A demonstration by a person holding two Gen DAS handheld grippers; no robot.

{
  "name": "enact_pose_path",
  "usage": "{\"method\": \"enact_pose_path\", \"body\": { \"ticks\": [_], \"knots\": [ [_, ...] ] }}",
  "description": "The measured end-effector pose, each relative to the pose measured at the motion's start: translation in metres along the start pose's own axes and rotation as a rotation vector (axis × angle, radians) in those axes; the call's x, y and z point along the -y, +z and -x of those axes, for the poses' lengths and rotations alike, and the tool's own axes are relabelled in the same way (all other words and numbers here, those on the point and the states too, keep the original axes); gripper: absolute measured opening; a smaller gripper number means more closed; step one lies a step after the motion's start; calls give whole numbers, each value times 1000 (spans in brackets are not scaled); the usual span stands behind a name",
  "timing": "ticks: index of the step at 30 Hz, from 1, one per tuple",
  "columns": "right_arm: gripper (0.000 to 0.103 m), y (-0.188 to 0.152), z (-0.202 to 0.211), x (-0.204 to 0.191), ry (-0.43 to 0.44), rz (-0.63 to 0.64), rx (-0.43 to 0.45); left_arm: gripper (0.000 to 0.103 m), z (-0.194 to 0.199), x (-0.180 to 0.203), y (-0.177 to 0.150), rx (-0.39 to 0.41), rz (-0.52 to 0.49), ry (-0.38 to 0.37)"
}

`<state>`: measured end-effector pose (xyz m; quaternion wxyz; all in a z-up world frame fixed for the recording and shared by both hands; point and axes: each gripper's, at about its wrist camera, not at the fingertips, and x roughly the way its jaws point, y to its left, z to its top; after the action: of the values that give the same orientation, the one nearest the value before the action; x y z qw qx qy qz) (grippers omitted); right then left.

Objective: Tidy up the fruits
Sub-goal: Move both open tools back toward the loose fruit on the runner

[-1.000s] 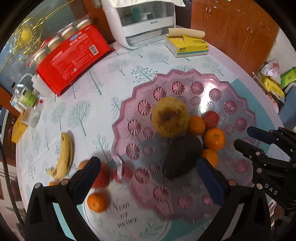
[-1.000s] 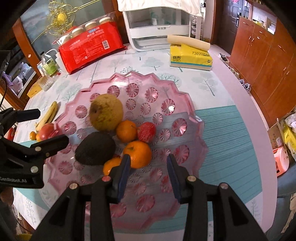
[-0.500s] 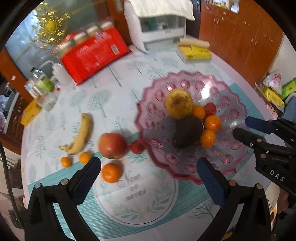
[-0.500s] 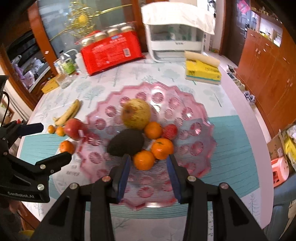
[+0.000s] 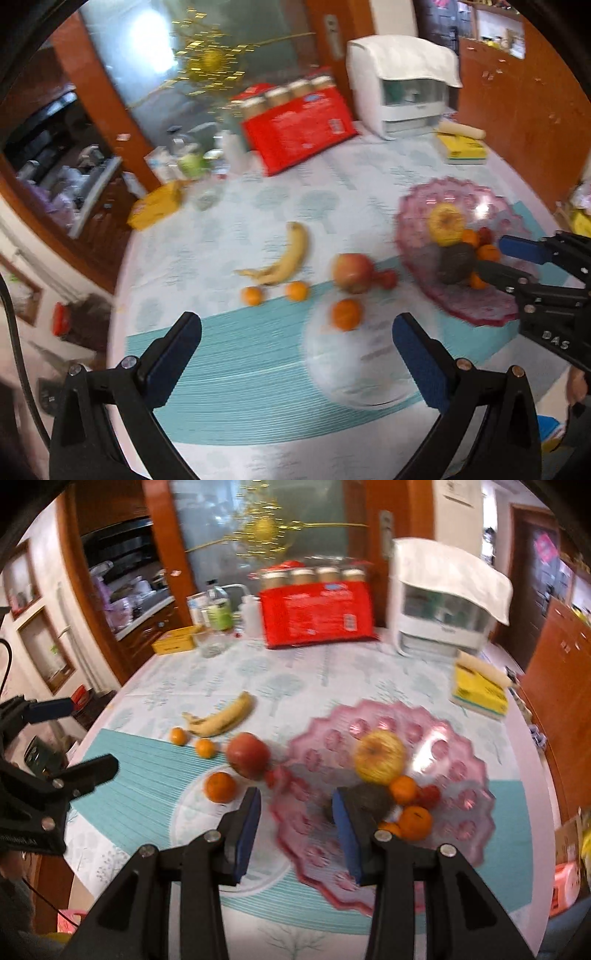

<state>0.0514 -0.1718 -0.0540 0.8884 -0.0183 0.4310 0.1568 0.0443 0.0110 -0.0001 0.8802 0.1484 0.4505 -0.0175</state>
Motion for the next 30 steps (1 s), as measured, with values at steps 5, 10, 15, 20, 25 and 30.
{"method": "enact_pose_path", "body": {
  "ticks": [5,10,15,20,25,30],
  "knots": [
    [41,7,-8,-33,23,46,0,103,7,-52,0,14,-1,115],
    [41,15,-22,-63,24,44,-23,103,-8,-102,11,8,-6,148],
    [41,17,-48,-82,-2,7,-66,103,-56,-128,20,-12,-26,106],
    [41,14,-82,-90,-22,-78,-125,103,-135,-123,14,-90,-9,-47],
    [41,5,-115,-93,-45,-127,-164,103,-208,-107,-3,-176,40,-175],
    [41,-8,-146,-94,-56,-192,-191,103,-253,-100,-19,-204,113,-239]
  ]
}}
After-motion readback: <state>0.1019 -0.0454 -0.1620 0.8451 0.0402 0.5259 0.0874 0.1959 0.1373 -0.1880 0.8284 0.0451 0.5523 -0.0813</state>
